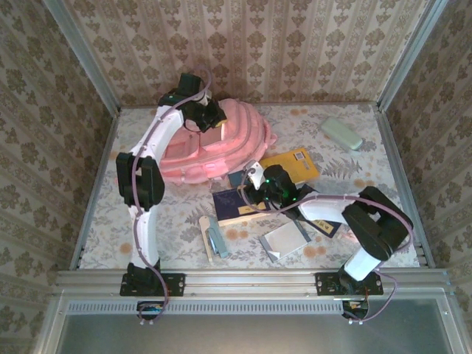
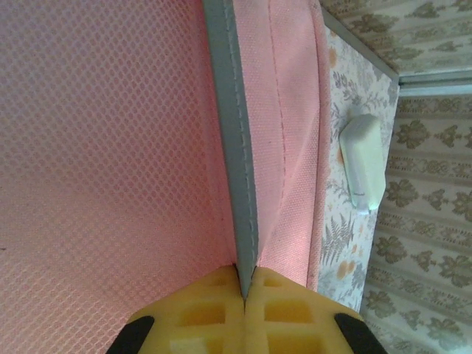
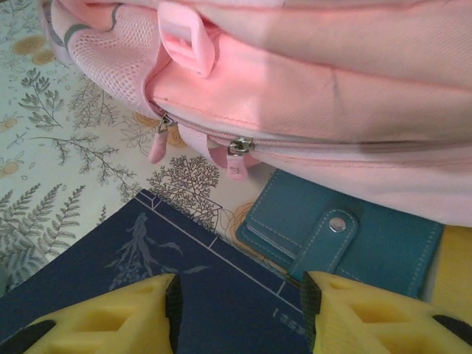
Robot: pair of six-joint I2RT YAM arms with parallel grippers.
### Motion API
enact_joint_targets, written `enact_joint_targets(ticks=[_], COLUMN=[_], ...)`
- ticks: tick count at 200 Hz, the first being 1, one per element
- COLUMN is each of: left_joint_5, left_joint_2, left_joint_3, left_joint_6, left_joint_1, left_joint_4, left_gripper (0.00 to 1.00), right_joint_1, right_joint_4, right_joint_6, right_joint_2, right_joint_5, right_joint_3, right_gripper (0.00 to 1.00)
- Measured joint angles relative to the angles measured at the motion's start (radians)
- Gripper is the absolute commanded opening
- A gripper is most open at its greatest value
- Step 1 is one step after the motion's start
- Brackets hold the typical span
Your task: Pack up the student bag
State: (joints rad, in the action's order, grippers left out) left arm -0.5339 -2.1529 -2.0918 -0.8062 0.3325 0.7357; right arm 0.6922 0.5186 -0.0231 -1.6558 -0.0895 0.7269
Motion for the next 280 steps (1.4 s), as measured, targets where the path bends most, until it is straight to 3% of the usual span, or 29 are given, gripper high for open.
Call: enact_joint_targets(ticks=[60,96,202,217,262,280], left_joint_5=[0.042,0.045,0.045,0.044,0.043,0.043], left_joint_2=[0.041,0.043,0.088,0.09,0.092,0.092], left_joint_3=[0.0,0.029,0.103,0.116,0.148,0.154], left_joint_6=[-0.088,-0.123,-0.189,-0.193,-0.211,-0.212], left_joint_1=[0.002,0.008,0.015,0.015,0.021,0.021], left_joint_4=[-0.007,-0.034,-0.092,-0.102,-0.131,-0.139], left_gripper=[0.0,0.0,0.0,0.0,0.0,0.0], right_joint_1=[0.016,0.019,-0.013,-0.013,-0.013,-0.013], right_joint_4=[0.13,0.138,0.127,0.118,0.079,0.067], right_joint_6=[0.034,0.034,0.079,0.084,0.106,0.106], right_joint_2=[-0.136,-0.201,-0.289,-0.289,-0.3,-0.3], right_joint_5=[-0.023,-0.015,0.038,0.037,0.037,0.043], right_joint_3=[0.056,0.109,0.206,0.211,0.239,0.242], right_gripper=[0.46,0.48,0.41,0.37,0.0,0.0])
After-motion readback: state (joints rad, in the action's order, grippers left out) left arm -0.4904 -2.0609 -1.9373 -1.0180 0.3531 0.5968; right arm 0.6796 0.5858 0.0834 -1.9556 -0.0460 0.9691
